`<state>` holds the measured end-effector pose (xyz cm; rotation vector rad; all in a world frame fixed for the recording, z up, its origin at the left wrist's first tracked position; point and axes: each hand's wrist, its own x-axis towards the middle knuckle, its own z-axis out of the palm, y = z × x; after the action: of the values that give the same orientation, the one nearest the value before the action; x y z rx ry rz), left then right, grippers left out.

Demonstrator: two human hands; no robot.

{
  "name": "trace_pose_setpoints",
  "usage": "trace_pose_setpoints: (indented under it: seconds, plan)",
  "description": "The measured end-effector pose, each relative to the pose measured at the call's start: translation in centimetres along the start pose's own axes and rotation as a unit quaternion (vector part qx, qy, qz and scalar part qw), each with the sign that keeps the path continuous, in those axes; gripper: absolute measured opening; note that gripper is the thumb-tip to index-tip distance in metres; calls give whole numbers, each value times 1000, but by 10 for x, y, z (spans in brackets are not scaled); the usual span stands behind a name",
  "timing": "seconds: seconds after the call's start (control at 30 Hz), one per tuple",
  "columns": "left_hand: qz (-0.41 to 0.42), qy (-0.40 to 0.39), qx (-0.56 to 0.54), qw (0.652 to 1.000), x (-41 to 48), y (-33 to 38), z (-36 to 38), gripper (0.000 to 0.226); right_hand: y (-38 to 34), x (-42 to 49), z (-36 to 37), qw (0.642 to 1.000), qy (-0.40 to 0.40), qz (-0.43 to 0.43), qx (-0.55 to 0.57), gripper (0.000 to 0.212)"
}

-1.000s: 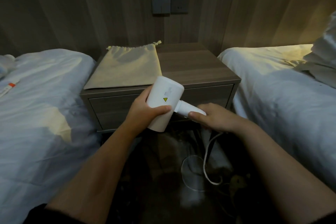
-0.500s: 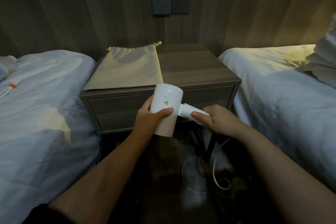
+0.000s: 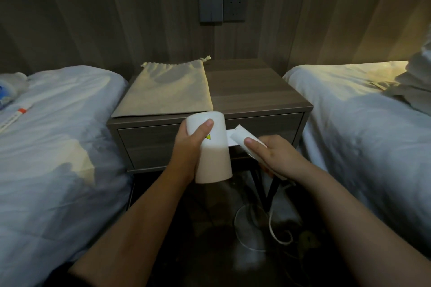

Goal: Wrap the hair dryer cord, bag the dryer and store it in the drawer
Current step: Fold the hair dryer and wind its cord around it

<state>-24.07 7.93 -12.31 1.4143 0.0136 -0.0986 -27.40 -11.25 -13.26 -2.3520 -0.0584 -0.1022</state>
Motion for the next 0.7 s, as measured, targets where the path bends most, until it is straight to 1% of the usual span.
trace_pose_setpoints:
  seconds: [0.07, 0.2, 0.3, 0.37, 0.43, 0.5, 0.57, 0.6, 0.63, 0.7]
  plan:
    - [9, 18, -18, 1000, -3, -1, 0, 10, -6, -2, 4, 1000, 8, 10, 2, 54]
    - [-14, 30, -68, 997, -4, -4, -1, 6, -15, -9, 9, 998, 38, 58, -3, 56]
    - [-23, 41, -82, 996, -2, -9, 2, 25, -18, -12, 12, 996, 46, 73, 23, 55]
    - [-36, 56, -104, 992, -3, -11, 11, 41, -20, -10, 21, 988, 76, 99, 96, 60]
    - [-47, 80, -119, 989, -4, -16, 17, 47, -21, -8, 32, 977, 99, 122, 144, 64]
    - [-65, 81, -121, 987, -5, -19, 17, 50, -20, -6, 36, 979, 87, 126, 133, 63]
    - [-88, 48, -94, 990, -1, -21, 12, 62, -17, -3, 31, 984, 68, 121, 116, 59]
    - [-91, 28, -60, 994, 1, -20, 10, 64, -15, -2, 26, 985, 66, 115, 107, 59]
    - [-79, 8, -18, 997, 3, -17, 8, 62, -14, -1, 20, 988, 69, 107, 90, 58]
    - [-13, -41, 81, 996, 7, -11, 3, 57, -10, 0, 6, 993, 90, 79, 25, 58]
